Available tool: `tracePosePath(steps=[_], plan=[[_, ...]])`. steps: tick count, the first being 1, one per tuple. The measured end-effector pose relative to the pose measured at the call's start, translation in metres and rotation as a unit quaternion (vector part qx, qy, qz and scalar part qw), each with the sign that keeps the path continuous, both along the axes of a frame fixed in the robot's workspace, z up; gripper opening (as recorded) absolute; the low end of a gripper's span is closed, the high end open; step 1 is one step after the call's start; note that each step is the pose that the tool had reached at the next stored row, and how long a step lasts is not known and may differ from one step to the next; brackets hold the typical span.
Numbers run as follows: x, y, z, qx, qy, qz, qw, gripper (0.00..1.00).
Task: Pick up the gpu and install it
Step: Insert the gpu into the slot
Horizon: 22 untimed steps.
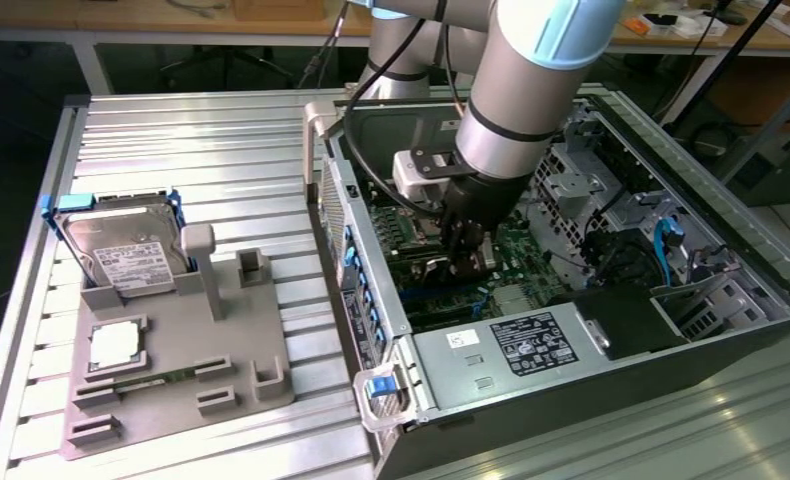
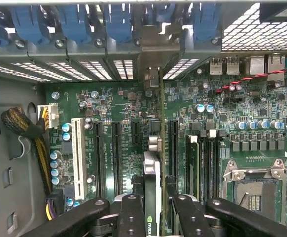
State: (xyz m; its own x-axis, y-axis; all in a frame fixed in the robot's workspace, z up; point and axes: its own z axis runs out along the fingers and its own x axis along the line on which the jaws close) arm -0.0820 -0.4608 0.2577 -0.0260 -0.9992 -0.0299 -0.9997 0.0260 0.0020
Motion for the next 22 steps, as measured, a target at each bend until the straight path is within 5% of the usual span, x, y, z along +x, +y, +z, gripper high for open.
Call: tracePosePath(steps=[4, 22], plan=[[0.0, 0.0001, 0.0064, 0.0001, 0.0, 0.0, 1.0, 0.27], [0.0005, -0.0033, 0.0057, 0.0, 0.0008, -0.001, 1.0, 0.27]])
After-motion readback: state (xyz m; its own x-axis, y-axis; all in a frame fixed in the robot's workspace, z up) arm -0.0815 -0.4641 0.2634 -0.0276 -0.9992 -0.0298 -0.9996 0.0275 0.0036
